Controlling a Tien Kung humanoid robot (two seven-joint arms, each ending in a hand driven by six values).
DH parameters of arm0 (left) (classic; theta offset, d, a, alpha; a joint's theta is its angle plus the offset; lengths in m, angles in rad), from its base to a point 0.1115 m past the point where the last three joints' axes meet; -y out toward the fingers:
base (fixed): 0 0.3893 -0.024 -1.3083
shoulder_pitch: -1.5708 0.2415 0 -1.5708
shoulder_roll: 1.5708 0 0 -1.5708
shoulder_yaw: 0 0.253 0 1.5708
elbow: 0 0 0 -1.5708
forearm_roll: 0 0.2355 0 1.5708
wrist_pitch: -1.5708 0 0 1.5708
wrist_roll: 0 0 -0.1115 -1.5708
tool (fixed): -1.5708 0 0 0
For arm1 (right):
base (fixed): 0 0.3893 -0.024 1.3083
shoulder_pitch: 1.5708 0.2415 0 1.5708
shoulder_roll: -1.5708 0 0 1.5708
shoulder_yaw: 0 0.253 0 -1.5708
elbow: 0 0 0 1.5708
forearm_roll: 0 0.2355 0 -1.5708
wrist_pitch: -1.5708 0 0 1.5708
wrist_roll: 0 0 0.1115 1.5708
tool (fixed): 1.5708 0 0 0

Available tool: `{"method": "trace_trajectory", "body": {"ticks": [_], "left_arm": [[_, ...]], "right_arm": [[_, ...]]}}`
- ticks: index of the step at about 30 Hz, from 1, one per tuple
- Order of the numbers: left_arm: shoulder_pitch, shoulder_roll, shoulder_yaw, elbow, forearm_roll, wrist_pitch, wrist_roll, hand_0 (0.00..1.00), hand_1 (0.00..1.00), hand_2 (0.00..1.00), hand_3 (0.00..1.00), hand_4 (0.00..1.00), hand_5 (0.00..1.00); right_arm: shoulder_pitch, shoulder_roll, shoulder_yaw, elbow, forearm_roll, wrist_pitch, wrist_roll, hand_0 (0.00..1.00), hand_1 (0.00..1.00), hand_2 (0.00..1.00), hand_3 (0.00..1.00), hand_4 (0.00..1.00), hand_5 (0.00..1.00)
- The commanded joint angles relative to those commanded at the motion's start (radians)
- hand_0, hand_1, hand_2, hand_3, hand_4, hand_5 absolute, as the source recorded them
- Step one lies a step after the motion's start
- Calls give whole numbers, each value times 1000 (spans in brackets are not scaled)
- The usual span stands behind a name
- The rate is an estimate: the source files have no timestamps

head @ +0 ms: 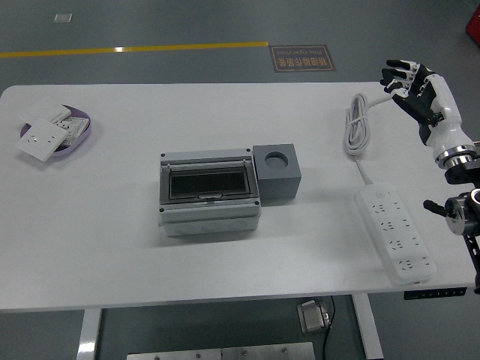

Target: Pick up the cylinder from the cube,place it in the box,flap close box

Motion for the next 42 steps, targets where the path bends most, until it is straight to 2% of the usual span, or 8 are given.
{"method": "trace_trajectory", "body": {"ticks": [8, 20, 29, 35, 42], "left_arm": [[0, 1, 4, 3, -5, 1, -4, 568, 601, 557, 590, 673, 208], [2, 2, -6, 2, 4, 1, 1, 568, 601, 557, 590, 674, 207], [10, 1, -36, -1, 39, 0, 17, 568, 602, 557, 590, 674, 208], [5, 3, -31, -2, 38, 0, 15, 568, 602, 557, 590, 675, 207], [4, 4, -21, -2, 32, 0, 10, 568, 602, 557, 590, 674, 208]], "right_arm": [[-6, -4, 22, 2, -1, -2, 4, 727, 665, 670, 677, 647, 313], [14, -10, 0, -7, -29, -7, -18, 730, 668, 671, 678, 645, 300], [62, -27, -14, -34, -86, 25, -104, 727, 668, 672, 678, 640, 292], [84, -30, -30, -28, -133, 30, -146, 728, 669, 674, 679, 639, 287], [97, -29, -36, -21, -177, 56, -189, 729, 670, 674, 681, 638, 284]]}}
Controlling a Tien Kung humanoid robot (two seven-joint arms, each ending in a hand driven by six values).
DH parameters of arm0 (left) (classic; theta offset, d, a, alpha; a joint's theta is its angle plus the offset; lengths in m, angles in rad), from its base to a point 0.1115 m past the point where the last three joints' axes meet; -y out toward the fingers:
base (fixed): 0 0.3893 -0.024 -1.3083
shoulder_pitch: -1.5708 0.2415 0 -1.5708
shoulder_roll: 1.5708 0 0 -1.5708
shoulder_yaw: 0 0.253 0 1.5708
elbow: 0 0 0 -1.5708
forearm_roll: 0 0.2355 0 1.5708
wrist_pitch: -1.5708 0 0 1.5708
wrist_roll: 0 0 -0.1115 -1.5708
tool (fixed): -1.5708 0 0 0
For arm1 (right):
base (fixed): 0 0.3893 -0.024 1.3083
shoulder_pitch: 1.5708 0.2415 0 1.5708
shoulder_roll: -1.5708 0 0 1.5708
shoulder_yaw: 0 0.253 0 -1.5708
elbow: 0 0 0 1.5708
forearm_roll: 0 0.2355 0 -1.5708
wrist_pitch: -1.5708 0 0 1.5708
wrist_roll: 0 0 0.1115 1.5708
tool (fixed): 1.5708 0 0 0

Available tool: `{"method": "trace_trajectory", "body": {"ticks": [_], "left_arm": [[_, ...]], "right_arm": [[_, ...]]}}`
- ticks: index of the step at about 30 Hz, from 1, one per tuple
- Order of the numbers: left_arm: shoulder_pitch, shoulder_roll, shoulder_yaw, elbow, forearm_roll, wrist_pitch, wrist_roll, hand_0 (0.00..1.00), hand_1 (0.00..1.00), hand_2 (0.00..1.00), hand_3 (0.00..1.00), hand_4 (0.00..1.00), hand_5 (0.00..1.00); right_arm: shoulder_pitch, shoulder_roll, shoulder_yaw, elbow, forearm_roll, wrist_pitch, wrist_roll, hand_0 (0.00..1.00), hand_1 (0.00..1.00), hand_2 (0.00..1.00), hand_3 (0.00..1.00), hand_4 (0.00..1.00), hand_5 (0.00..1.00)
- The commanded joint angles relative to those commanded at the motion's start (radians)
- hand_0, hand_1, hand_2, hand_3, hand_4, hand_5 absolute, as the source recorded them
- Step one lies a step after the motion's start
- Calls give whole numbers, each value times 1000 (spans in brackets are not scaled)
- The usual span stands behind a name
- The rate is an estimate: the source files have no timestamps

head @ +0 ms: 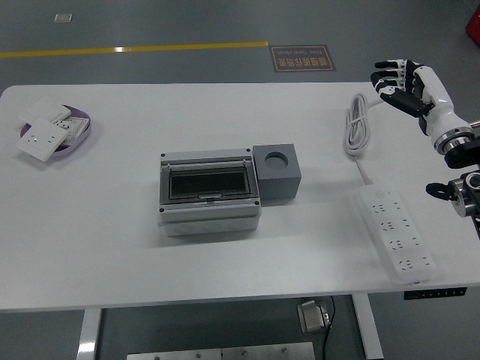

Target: Pick up the cylinder from the cube,place it in the box,flap close box

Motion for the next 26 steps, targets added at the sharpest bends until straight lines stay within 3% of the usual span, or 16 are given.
{"method": "trace_trajectory", "body": {"ticks": [14, 26], "left_arm": [[2, -3, 5, 1, -8, 0, -3, 568, 602, 557, 590, 675, 207], [7, -10, 6, 1, -16, 0, -3, 568, 602, 557, 590, 675, 207]], "right_arm": [[-6, 19, -2, -7, 40, 15, 32, 733, 672, 679, 681, 638, 288], [-28, 52, -2, -13, 85, -6, 67, 734, 669, 680, 683, 650, 292]]}}
